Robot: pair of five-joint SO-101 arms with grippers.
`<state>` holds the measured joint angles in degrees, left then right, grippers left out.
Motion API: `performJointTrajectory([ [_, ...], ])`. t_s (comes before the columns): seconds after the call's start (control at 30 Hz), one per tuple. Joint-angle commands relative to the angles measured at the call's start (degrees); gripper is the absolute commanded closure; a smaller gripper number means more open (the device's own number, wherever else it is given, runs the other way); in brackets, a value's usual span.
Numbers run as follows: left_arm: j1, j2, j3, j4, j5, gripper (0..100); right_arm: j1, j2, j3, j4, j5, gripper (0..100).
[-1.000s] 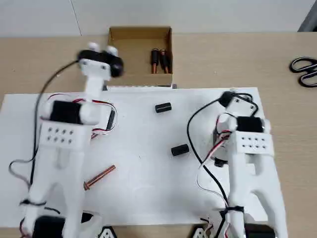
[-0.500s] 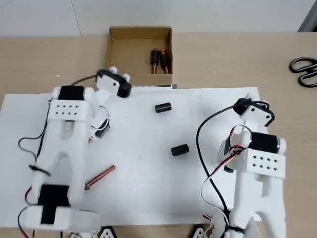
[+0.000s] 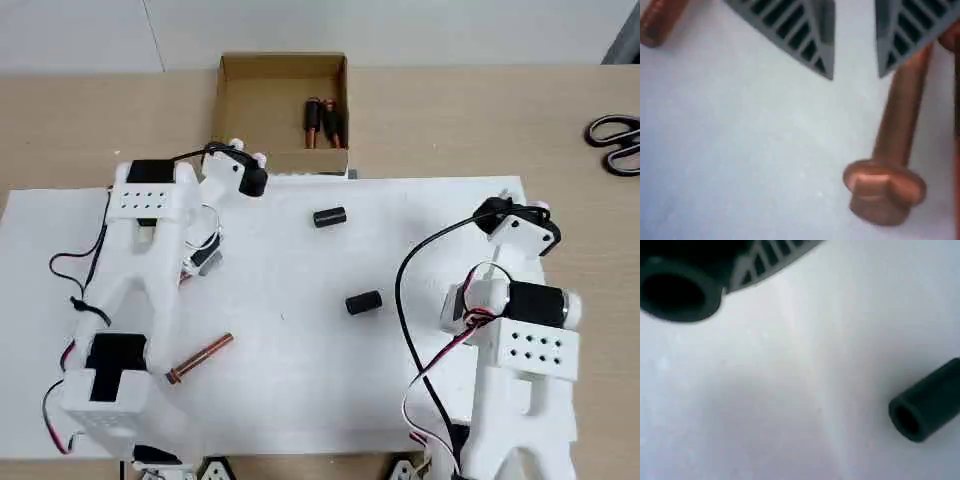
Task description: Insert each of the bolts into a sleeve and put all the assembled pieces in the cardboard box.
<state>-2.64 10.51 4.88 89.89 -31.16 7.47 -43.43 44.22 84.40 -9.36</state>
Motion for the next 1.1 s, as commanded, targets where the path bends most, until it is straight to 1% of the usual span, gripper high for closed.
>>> performJointTrajectory([
  [0.0,0.4,-0.3,-2.4,-0.5,-1.8,94,0.4,-1.4,-0.4,-0.7,0.4,99.6],
  [0.23,0.1,-0.1,-2.4,-1.8,-5.5,93,0.4,-1.5,0.8,-1.3,0.4,99.6],
  [0.37,-1.1,-0.1,-2.4,-3.9,-5.7,90,0.4,-1.5,0.8,-1.3,0.4,99.6],
  [0.53,-1.1,0.4,-2.3,-4.1,-6.5,90,0.4,-1.5,0.8,-1.3,0.4,99.6],
  [0.67,-1.1,4.4,-2.4,-5.0,-6.6,90,0.4,-1.5,0.8,-1.3,0.4,99.6],
  [0.77,-1.1,6.7,-2.5,-6.6,-6.6,90,0.4,-1.5,0.8,-1.3,0.4,99.6],
  [1.07,-1.1,7.7,-2.2,-10.6,-6.6,90,0.4,-1.5,0.8,-1.3,0.4,99.6],
])
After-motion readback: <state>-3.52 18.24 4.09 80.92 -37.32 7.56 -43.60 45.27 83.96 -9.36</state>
